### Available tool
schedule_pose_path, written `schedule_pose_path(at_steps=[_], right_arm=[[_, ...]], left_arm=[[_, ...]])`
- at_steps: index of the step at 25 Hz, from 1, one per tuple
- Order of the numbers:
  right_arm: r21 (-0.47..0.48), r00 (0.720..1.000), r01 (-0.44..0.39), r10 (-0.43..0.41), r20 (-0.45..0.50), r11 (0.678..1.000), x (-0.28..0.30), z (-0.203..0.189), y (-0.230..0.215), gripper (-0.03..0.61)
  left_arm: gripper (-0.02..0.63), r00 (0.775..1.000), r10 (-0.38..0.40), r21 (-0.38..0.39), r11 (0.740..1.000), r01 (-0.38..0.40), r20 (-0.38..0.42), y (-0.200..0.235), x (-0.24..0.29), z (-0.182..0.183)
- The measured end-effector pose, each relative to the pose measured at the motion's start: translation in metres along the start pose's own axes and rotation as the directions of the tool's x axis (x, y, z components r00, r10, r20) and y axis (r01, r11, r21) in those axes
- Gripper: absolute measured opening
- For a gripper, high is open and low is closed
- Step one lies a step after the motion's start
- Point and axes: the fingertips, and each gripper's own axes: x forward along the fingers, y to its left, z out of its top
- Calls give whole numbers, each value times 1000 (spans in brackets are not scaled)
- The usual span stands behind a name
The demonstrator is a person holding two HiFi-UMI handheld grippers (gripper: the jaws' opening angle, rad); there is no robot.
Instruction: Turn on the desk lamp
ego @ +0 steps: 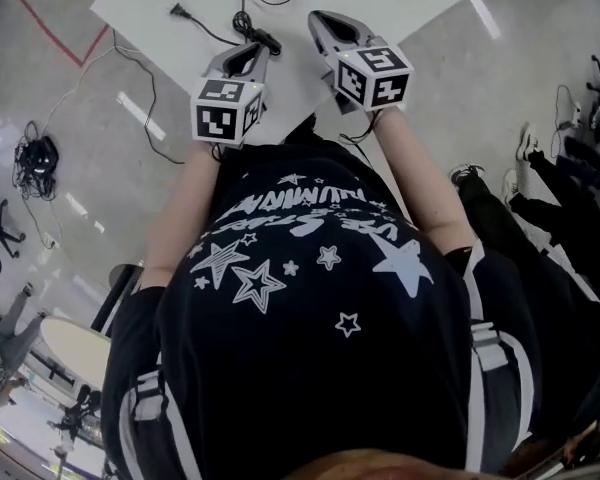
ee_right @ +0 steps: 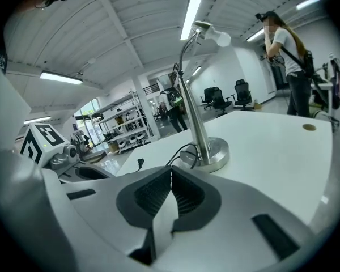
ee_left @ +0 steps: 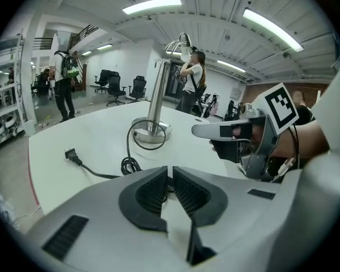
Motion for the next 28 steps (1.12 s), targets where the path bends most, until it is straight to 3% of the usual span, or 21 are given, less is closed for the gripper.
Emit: schedule_pose_path(at_steps=[4, 6, 17, 22, 28], right_arm=[[-26, 998, -56, 56, -25, 998, 9, 1, 1, 5], [-35, 996, -79, 78, -37, 996, 12, 2, 3, 6], [-127, 972, -189, 167, -164, 974, 48, -12, 12, 5], [-133, 968, -210, 186, -170, 969, 46, -18, 12, 5], [-142, 963, -232, 207, -171, 962, 35, -21, 9, 5]], left_arm=[[18, 999, 47, -35, 998, -48, -24, -1, 5, -9], [64, 998, 57, -59, 997, -59, -38, -4, 6, -13], [170, 993, 65, -174, 981, -81, -96, -10, 22, -39], [192, 984, 141, -288, 943, -168, -113, 3, 30, -46], [192, 967, 222, -331, 910, -250, -122, 8, 39, -43]])
